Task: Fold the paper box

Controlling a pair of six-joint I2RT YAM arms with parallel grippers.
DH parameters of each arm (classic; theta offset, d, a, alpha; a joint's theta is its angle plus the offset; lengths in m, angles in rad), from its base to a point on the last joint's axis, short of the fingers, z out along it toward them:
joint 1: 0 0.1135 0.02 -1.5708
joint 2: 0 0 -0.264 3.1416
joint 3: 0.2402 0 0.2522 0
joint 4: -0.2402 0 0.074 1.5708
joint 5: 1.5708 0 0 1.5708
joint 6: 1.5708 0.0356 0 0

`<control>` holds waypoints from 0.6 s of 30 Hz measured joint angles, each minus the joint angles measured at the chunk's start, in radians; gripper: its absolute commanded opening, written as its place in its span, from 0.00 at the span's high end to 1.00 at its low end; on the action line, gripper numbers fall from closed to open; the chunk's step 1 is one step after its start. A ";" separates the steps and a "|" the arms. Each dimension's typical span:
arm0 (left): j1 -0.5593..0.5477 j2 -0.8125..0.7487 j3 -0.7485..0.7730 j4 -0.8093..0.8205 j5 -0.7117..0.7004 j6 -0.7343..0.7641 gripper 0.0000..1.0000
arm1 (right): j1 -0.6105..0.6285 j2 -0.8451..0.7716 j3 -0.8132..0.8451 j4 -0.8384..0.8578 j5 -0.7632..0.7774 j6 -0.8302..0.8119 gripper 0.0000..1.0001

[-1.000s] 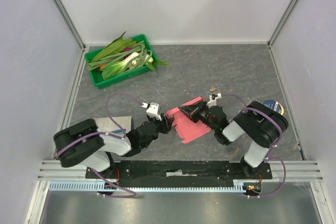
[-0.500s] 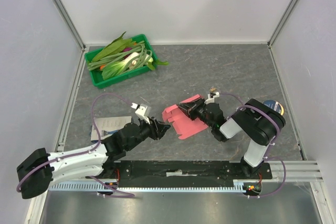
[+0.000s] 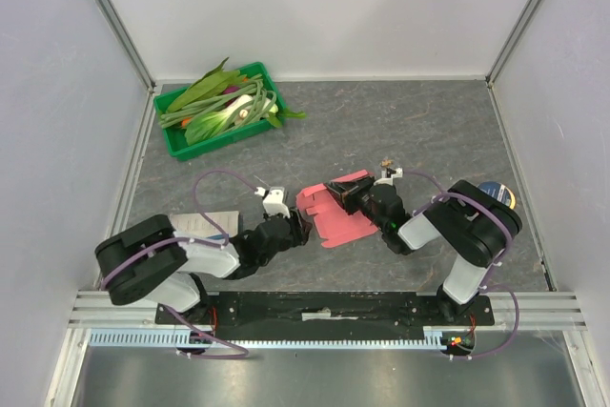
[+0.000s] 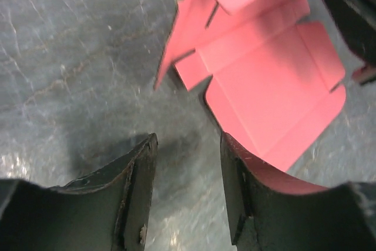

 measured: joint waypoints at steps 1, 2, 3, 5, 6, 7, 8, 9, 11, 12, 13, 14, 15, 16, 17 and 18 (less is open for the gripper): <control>0.003 0.028 0.010 0.026 -0.016 -0.009 0.45 | 0.000 -0.003 0.000 -0.006 0.004 0.000 1.00; 0.006 0.054 0.022 0.043 -0.031 -0.020 0.46 | 0.000 -0.005 0.001 -0.014 0.007 0.003 1.00; 0.010 0.073 0.033 0.055 -0.035 -0.029 0.46 | 0.000 -0.008 0.001 -0.021 0.010 0.005 1.00; 0.021 0.114 0.060 0.080 -0.047 -0.058 0.49 | 0.000 -0.013 0.002 -0.032 0.015 0.010 1.00; 0.025 0.126 0.068 0.087 -0.048 -0.071 0.50 | 0.002 -0.015 0.003 -0.036 0.019 0.011 1.00; 0.030 0.140 0.078 0.095 -0.054 -0.092 0.50 | 0.002 -0.016 0.003 -0.039 0.023 0.014 1.00; 0.033 0.141 0.080 0.096 -0.055 -0.098 0.50 | 0.002 -0.017 0.004 -0.043 0.026 0.015 1.00; 0.035 0.143 0.084 0.094 -0.061 -0.117 0.50 | 0.002 -0.019 0.006 -0.048 0.028 0.015 1.00; 0.039 0.147 0.093 0.091 -0.074 -0.156 0.50 | 0.003 -0.024 0.008 -0.059 0.031 0.015 1.00; 0.040 0.150 0.099 0.088 -0.079 -0.169 0.51 | 0.003 -0.027 0.008 -0.063 0.032 0.015 1.00; 0.043 0.155 0.109 0.081 -0.082 -0.186 0.51 | 0.003 -0.029 0.009 -0.067 0.033 0.016 1.00; 0.044 0.160 0.120 0.073 -0.083 -0.203 0.52 | 0.005 -0.030 0.010 -0.073 0.034 0.016 1.00; 0.046 0.164 0.129 0.069 -0.084 -0.217 0.53 | 0.005 -0.030 0.013 -0.077 0.034 0.017 1.00; 0.046 0.169 0.136 0.068 -0.085 -0.232 0.54 | 0.005 -0.030 0.014 -0.080 0.034 0.018 1.00; 0.045 0.173 0.141 0.066 -0.085 -0.243 0.55 | 0.005 -0.030 0.016 -0.084 0.034 0.018 1.00; 0.045 0.178 0.147 0.060 -0.084 -0.256 0.55 | 0.005 -0.030 0.018 -0.087 0.035 0.018 1.00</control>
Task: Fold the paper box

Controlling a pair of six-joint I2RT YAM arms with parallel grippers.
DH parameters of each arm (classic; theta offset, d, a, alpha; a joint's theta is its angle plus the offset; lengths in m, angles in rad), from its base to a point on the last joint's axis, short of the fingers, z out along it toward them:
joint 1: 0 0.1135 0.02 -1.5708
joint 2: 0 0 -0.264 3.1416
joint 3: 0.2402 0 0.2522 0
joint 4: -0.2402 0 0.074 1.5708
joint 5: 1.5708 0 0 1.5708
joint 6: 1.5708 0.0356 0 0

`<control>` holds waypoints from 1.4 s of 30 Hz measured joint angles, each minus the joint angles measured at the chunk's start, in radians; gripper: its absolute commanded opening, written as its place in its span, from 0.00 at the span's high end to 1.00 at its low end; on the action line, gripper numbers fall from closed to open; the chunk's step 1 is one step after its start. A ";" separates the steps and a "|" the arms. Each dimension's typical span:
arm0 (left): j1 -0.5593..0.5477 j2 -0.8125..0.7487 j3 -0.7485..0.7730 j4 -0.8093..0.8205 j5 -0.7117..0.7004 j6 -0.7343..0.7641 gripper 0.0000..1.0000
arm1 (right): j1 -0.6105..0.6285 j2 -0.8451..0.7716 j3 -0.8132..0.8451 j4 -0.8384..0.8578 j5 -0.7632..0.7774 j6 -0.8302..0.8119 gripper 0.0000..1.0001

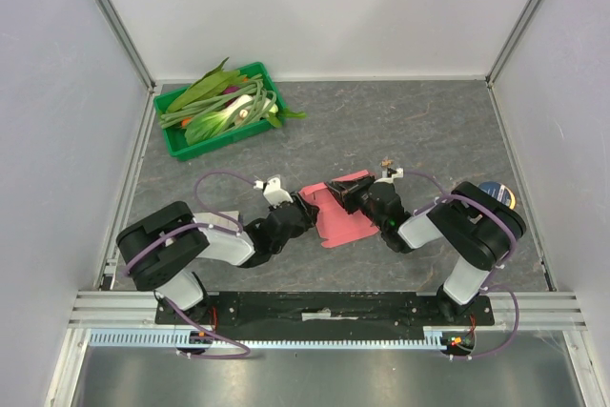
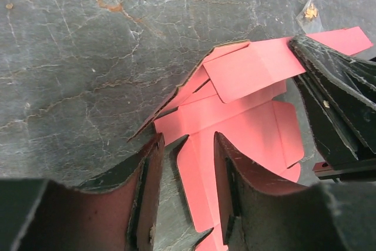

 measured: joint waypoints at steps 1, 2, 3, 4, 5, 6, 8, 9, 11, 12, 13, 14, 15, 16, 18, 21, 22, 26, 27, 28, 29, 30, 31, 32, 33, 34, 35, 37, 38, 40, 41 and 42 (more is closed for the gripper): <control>0.000 0.004 0.004 -0.006 0.000 -0.012 0.57 | 0.002 -0.001 0.002 -0.003 0.000 0.000 1.00; 0.000 0.008 0.006 -0.014 0.000 -0.024 0.58 | 0.002 -0.002 0.002 -0.005 0.002 0.000 1.00; 0.000 0.011 0.009 -0.024 -0.001 -0.035 0.61 | 0.002 -0.003 0.002 -0.008 0.004 0.000 1.00; 0.000 0.014 0.010 -0.030 -0.001 -0.045 0.62 | 0.002 -0.005 0.002 -0.010 0.006 0.000 1.00; 0.000 0.014 0.010 -0.040 -0.001 -0.057 0.62 | 0.004 -0.005 0.002 -0.011 0.007 0.001 1.00; 0.000 0.014 0.010 -0.049 -0.003 -0.065 0.60 | 0.004 -0.007 0.002 -0.013 0.010 0.001 1.00; 0.000 0.014 0.011 -0.069 -0.013 -0.075 0.55 | 0.006 -0.008 0.002 -0.014 0.014 0.001 1.00; 0.000 0.013 0.011 -0.079 -0.022 -0.085 0.53 | 0.006 -0.008 0.002 -0.014 0.015 0.001 1.00; -0.001 0.009 0.016 -0.093 -0.032 -0.107 0.52 | 0.006 -0.008 0.002 -0.014 0.016 0.001 1.00; -0.001 0.009 0.019 -0.097 -0.034 -0.118 0.52 | 0.007 -0.008 0.002 -0.014 0.016 0.001 1.00; -0.001 0.010 0.020 -0.097 -0.037 -0.123 0.52 | 0.008 -0.008 0.002 -0.014 0.017 0.002 1.00; -0.001 0.014 0.023 -0.097 -0.040 -0.130 0.52 | 0.008 -0.008 0.002 -0.014 0.018 0.003 1.00; -0.001 0.019 0.027 -0.095 -0.040 -0.135 0.53 | 0.008 -0.008 0.002 -0.014 0.018 0.004 1.00; 0.000 0.028 0.032 -0.090 -0.041 -0.137 0.54 | 0.008 -0.008 0.002 -0.014 0.018 0.004 1.00; 0.000 0.048 0.043 -0.073 -0.041 -0.143 0.57 | 0.008 -0.008 0.002 -0.014 0.019 0.004 1.00; 0.007 0.061 0.049 -0.066 -0.041 -0.148 0.65 | 0.008 -0.008 0.002 -0.017 0.026 0.004 1.00; 0.009 0.061 0.049 -0.064 -0.040 -0.148 0.67 | 0.008 -0.008 0.002 -0.017 0.027 0.004 1.00; 0.011 0.061 0.049 -0.065 -0.040 -0.124 0.74 | 0.010 -0.008 0.007 -0.019 0.032 0.004 1.00; 0.011 0.061 0.049 -0.061 -0.040 -0.112 0.76 | 0.012 -0.008 0.009 -0.021 0.033 0.004 1.00; 0.010 0.061 0.049 -0.053 -0.039 -0.099 0.76 | 0.014 -0.008 0.010 -0.021 0.034 0.006 1.00; 0.010 0.061 0.049 -0.040 -0.036 -0.084 0.78 | 0.016 -0.007 0.011 -0.021 0.035 0.008 1.00; 0.010 0.061 0.049 -0.026 -0.029 -0.071 0.79 | 0.020 -0.005 0.011 -0.020 0.035 0.013 1.00; 0.010 0.061 0.049 -0.010 -0.021 -0.058 0.79 | 0.024 -0.003 0.011 -0.018 0.035 0.016 1.00; 0.010 0.062 0.049 0.003 -0.014 -0.047 0.80 | 0.027 -0.001 0.011 -0.017 0.035 0.021 1.00; 0.010 0.063 0.049 0.015 -0.010 -0.035 0.80 | 0.030 0.000 0.011 -0.016 0.037 0.023 1.00; 0.010 0.065 0.049 0.022 -0.004 -0.027 0.80 | 0.031 -0.001 0.011 -0.016 0.037 0.024 1.00; 0.010 0.069 0.050 0.031 0.001 -0.017 0.80 | 0.031 -0.001 0.011 -0.017 0.040 0.026 1.00; 0.010 0.084 0.053 0.049 0.006 -0.006 0.80 | 0.032 -0.001 0.011 -0.017 0.042 0.026 1.00; 0.011 0.092 0.056 0.059 0.007 -0.002 0.79 | 0.032 -0.001 0.011 -0.017 0.043 0.027 1.00; 0.011 0.109 0.064 0.075 0.009 0.003 0.79 | 0.032 -0.001 0.011 -0.017 0.049 0.028 1.00; 0.011 0.116 0.066 0.082 0.010 0.003 0.79 | 0.032 -0.001 0.011 -0.017 0.051 0.030 1.00; 0.011 0.123 0.069 0.090 0.012 0.003 0.79 | 0.032 -0.001 0.011 -0.017 0.056 0.030 1.00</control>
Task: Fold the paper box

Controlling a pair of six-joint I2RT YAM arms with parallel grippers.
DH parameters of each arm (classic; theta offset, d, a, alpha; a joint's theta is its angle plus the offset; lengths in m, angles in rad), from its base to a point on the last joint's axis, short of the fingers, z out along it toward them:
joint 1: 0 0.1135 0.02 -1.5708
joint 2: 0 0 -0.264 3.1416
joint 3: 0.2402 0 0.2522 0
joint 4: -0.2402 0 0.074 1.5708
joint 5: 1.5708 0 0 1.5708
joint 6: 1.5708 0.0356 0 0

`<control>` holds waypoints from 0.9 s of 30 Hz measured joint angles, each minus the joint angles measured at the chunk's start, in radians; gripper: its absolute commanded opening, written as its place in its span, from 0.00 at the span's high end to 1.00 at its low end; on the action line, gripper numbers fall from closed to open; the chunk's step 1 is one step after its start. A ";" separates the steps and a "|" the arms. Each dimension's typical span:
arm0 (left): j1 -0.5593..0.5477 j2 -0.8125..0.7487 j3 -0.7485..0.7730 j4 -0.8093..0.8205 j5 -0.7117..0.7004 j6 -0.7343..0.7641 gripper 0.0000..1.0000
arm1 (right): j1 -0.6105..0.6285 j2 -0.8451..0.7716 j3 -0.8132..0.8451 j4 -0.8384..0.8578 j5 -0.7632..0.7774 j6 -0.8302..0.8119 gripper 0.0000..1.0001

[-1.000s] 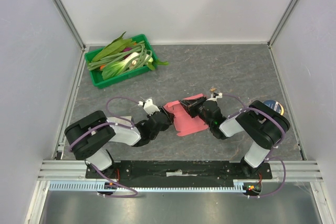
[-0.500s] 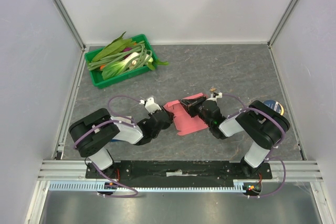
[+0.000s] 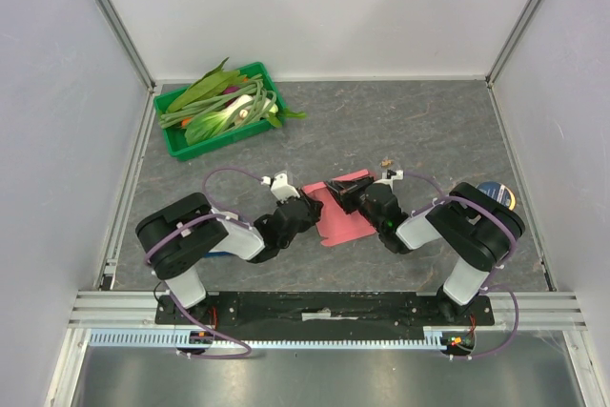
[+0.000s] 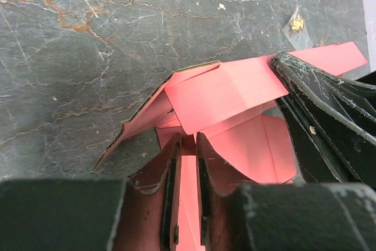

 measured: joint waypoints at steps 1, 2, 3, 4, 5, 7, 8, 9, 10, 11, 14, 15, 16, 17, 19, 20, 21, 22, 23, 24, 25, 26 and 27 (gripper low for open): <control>0.000 0.005 0.001 0.008 0.002 0.000 0.78 | 0.000 0.000 0.000 0.000 0.004 0.000 1.00; 0.001 0.008 0.001 0.012 0.002 0.000 0.76 | 0.000 0.000 0.000 0.000 0.006 0.000 1.00; 0.001 0.010 0.001 0.016 0.003 0.000 0.75 | 0.000 0.000 0.000 0.000 0.009 0.001 1.00; 0.001 0.011 0.001 0.020 0.005 0.002 0.74 | 0.000 0.000 -0.002 0.000 0.011 0.001 1.00; 0.002 0.011 0.001 0.022 0.010 0.008 0.69 | 0.000 0.000 -0.003 0.001 0.011 0.002 1.00; 0.003 0.010 -0.001 0.027 0.026 0.036 0.65 | 0.000 0.000 -0.011 0.011 0.011 0.003 1.00; 0.003 0.003 -0.005 0.026 0.036 0.053 0.61 | 0.000 0.000 -0.015 0.016 0.011 0.003 1.00; 0.003 -0.015 -0.019 0.026 0.053 0.076 0.59 | 0.000 0.000 -0.021 0.023 0.010 0.005 1.00; 0.003 -0.034 -0.034 0.025 0.060 0.093 0.57 | 0.001 0.000 -0.025 0.027 0.008 0.007 1.00; 0.003 -0.063 -0.054 0.023 0.076 0.116 0.55 | 0.002 0.000 -0.029 0.031 0.006 0.008 1.00; 0.003 -0.166 -0.116 0.023 0.111 0.182 0.54 | 0.005 0.000 -0.031 0.037 0.006 0.010 1.00; 0.003 -0.206 -0.135 0.020 0.130 0.208 0.54 | 0.007 0.000 -0.031 0.038 0.006 0.010 1.00; 0.003 -0.247 -0.152 0.016 0.145 0.231 0.54 | 0.007 0.000 -0.031 0.038 0.005 0.010 1.00; 0.003 -0.281 -0.162 0.012 0.161 0.254 0.56 | 0.007 0.000 -0.031 0.038 0.004 0.010 1.00; 0.003 -0.352 -0.164 -0.025 0.187 0.299 0.61 | 0.007 0.000 -0.031 0.038 0.003 0.010 1.00; 0.003 -0.383 -0.160 -0.047 0.202 0.320 0.66 | 0.007 0.000 -0.031 0.038 0.003 0.010 1.00; 0.003 -0.407 -0.148 -0.079 0.207 0.340 0.69 | 0.007 0.000 -0.031 0.038 0.003 0.010 1.00; 0.003 -0.422 -0.133 -0.106 0.211 0.353 0.72 | 0.007 0.000 -0.031 0.038 0.002 0.010 1.00; 0.003 -0.432 -0.113 -0.135 0.211 0.369 0.76 | 0.007 0.000 -0.031 0.038 0.002 0.010 1.00; 0.005 -0.441 -0.088 -0.164 0.210 0.384 0.79 | 0.007 0.000 -0.031 0.038 0.002 0.010 1.00; 0.006 -0.443 -0.074 -0.177 0.209 0.389 0.84 | 0.007 0.000 -0.031 0.038 0.002 0.010 1.00; 0.010 -0.444 -0.055 -0.195 0.205 0.400 0.87 | 0.007 0.000 -0.031 0.038 0.002 0.010 1.00; 0.014 -0.444 -0.043 -0.208 0.201 0.405 0.90 | 0.007 0.000 -0.031 0.038 0.002 0.010 1.00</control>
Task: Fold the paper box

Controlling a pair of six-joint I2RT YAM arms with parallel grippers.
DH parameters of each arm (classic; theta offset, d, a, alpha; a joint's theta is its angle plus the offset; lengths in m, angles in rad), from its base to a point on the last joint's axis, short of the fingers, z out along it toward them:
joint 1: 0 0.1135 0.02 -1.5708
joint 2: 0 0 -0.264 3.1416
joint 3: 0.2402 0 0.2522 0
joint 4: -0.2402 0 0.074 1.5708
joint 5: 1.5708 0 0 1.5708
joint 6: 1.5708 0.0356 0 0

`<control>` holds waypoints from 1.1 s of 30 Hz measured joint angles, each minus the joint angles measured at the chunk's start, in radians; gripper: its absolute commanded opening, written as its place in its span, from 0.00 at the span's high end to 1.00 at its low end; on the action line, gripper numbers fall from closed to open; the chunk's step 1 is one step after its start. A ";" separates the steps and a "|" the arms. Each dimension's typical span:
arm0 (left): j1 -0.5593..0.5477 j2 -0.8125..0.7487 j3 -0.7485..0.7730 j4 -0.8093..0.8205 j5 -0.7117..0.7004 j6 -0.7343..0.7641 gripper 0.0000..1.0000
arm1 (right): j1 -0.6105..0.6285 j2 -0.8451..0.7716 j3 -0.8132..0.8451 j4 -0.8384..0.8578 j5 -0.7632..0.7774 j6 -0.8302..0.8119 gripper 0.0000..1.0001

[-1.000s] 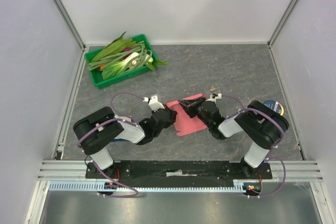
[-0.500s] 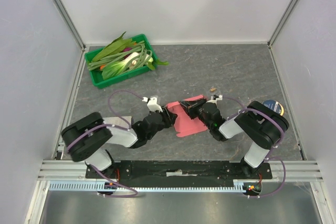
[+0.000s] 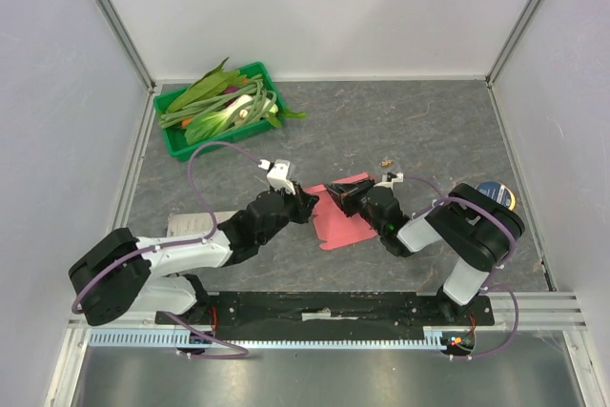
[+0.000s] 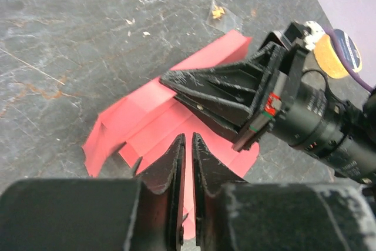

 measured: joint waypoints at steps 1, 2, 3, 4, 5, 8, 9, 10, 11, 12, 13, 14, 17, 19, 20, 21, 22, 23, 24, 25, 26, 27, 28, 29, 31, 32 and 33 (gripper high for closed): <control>0.007 0.002 0.014 -0.021 -0.005 0.006 0.93 | 0.000 0.000 0.000 0.000 0.000 0.000 1.00; 0.011 0.007 0.031 -0.042 -0.012 0.010 0.94 | 0.000 0.000 0.000 0.000 0.000 0.000 1.00; 0.022 0.014 0.044 -0.056 -0.019 0.010 0.95 | 0.000 0.000 0.000 0.000 -0.002 0.000 1.00; 0.030 0.025 0.058 -0.069 -0.028 0.011 0.96 | 0.000 0.000 0.000 0.000 -0.003 0.000 1.00; 0.037 0.037 0.070 -0.082 -0.035 0.012 0.96 | 0.000 0.000 0.000 0.000 -0.003 -0.001 1.00; 0.047 0.073 0.096 -0.114 -0.066 0.013 0.98 | 0.000 0.001 0.000 0.000 -0.004 -0.001 1.00; 0.047 0.085 0.103 -0.124 -0.080 0.013 0.98 | 0.000 0.002 0.000 0.000 -0.004 -0.001 1.00; 0.047 0.098 0.110 -0.134 -0.089 0.014 0.98 | 0.000 0.003 0.001 0.000 -0.006 -0.001 1.00; 0.047 0.111 0.117 -0.143 -0.098 0.014 0.98 | 0.000 0.005 0.002 0.000 -0.007 -0.001 1.00; 0.047 0.126 0.126 -0.150 -0.107 0.014 0.98 | 0.000 0.006 0.002 0.000 -0.007 -0.002 1.00; 0.047 0.139 0.135 -0.156 -0.112 0.014 0.98 | 0.000 0.006 0.003 0.001 -0.008 -0.002 1.00; 0.047 0.156 0.143 -0.164 -0.121 0.014 0.98 | 0.000 0.007 0.003 0.001 -0.008 -0.002 1.00; 0.050 0.200 0.164 -0.164 -0.135 0.015 0.98 | 0.000 0.012 0.006 -0.001 -0.010 -0.004 1.00; 0.054 0.231 0.185 -0.163 -0.135 0.016 0.98 | -0.003 0.017 0.008 -0.004 0.001 -0.004 1.00; 0.056 0.243 0.193 -0.162 -0.134 0.016 0.98 | -0.005 0.018 0.008 -0.008 0.007 -0.004 1.00; 0.056 0.255 0.200 -0.156 -0.132 0.016 0.98 | -0.008 0.019 0.008 -0.011 0.011 -0.004 1.00; 0.056 0.265 0.204 -0.151 -0.130 0.017 0.98 | -0.010 0.019 0.008 -0.016 0.016 -0.004 1.00; 0.057 0.269 0.205 -0.146 -0.129 0.017 0.98 | -0.011 0.019 0.008 -0.018 0.019 -0.004 1.00; 0.058 0.269 0.205 -0.143 -0.128 0.017 0.98 | -0.012 0.019 0.008 -0.019 0.019 -0.004 1.00; 0.058 0.265 0.204 -0.143 -0.126 0.020 0.94 | -0.012 0.019 0.008 -0.019 0.019 -0.004 1.00; 0.058 0.256 0.199 -0.140 -0.122 0.025 0.91 | -0.012 0.019 0.008 -0.016 0.016 -0.004 1.00; 0.058 0.240 0.187 -0.137 -0.119 0.029 0.87 | -0.011 0.019 0.008 -0.014 0.010 -0.004 1.00; 0.057 0.214 0.169 -0.137 -0.107 0.035 0.79 | -0.010 0.019 0.008 -0.010 0.003 -0.004 1.00; 0.057 0.183 0.149 -0.138 -0.098 0.040 0.75 | -0.007 0.019 0.008 -0.007 -0.001 -0.005 1.00; 0.055 0.081 0.090 -0.136 -0.078 0.058 0.69 | -0.002 0.019 0.007 0.000 -0.012 -0.009 1.00; 0.053 0.027 0.064 -0.136 -0.073 0.065 0.67 | 0.000 0.019 0.006 0.003 -0.016 -0.011 1.00; 0.054 -0.028 0.040 -0.139 -0.070 0.072 0.66 | 0.000 0.019 0.006 0.005 -0.019 -0.015 1.00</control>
